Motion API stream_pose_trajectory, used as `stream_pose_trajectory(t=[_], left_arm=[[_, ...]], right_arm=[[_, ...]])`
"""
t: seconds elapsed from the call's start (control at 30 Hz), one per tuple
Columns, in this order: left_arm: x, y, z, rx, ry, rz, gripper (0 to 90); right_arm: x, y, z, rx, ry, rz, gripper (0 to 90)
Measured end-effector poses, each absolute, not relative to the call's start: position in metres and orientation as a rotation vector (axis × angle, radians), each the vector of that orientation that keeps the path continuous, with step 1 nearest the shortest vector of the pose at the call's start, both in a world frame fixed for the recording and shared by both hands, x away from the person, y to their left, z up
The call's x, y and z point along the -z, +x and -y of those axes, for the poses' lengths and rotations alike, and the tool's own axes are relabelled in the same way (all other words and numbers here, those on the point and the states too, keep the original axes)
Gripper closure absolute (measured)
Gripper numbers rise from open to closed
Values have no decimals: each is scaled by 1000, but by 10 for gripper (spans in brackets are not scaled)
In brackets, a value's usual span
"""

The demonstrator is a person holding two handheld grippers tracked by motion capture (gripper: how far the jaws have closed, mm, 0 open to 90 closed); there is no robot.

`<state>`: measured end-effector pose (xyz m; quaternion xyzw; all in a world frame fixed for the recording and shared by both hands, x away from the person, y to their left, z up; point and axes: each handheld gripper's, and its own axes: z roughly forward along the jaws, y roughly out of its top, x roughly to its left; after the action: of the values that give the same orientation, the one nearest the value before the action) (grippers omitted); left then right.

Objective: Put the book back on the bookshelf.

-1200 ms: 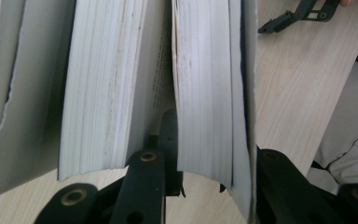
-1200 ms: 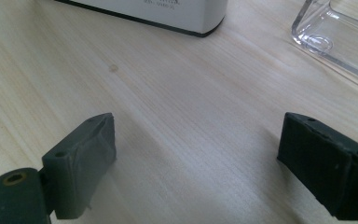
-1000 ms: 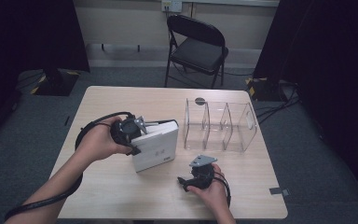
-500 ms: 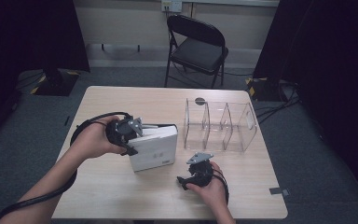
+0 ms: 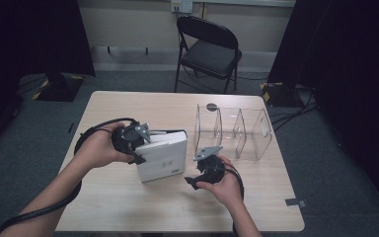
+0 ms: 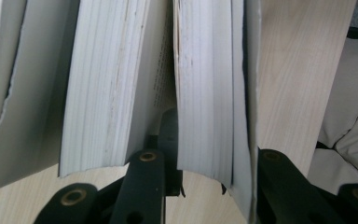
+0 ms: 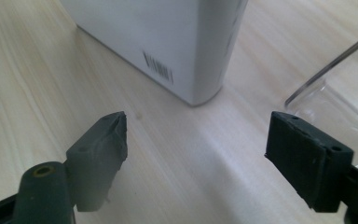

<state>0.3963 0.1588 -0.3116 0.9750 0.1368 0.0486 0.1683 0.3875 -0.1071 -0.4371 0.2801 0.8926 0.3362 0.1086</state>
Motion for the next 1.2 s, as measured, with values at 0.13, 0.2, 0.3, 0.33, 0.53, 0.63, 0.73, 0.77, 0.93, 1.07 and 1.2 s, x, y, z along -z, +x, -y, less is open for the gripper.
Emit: stream_pose_trajectory(t=[0.13,0.2,0.3,0.33,0.53,0.63,0.73,0.77,0.93,1.07,1.2], left_arm=[[312,394,-159,-127,2774,-373,732],[311,392,-159,-132,2784,-351,731],[311,387,-161,-117,2798,-334,731],[311,386,-162,-120,2799,-326,730],[311,386,-167,-132,2785,-316,728],[312,386,-168,-127,2763,-338,725],[312,387,-169,-125,2753,-339,723],[312,386,-169,-125,2748,-356,722],[312,387,-170,-126,2754,-344,714],[311,386,-171,-122,2754,-362,703],[310,386,-174,-124,2764,-353,703]], right_arm=[[422,394,104,-994,803,-2624,204],[417,396,100,-1011,777,-2623,204],[411,395,95,-1014,731,-2640,204],[409,394,93,-1003,716,-2645,204],[398,392,82,-1022,669,-2677,204],[389,393,79,-1041,659,-2673,204],[380,396,78,-1068,645,-2680,204],[378,398,77,-1084,636,-2684,205],[362,404,74,-1090,599,-2702,215],[352,408,70,-1104,544,-2716,220],[345,412,66,-1123,518,-2730,220]])
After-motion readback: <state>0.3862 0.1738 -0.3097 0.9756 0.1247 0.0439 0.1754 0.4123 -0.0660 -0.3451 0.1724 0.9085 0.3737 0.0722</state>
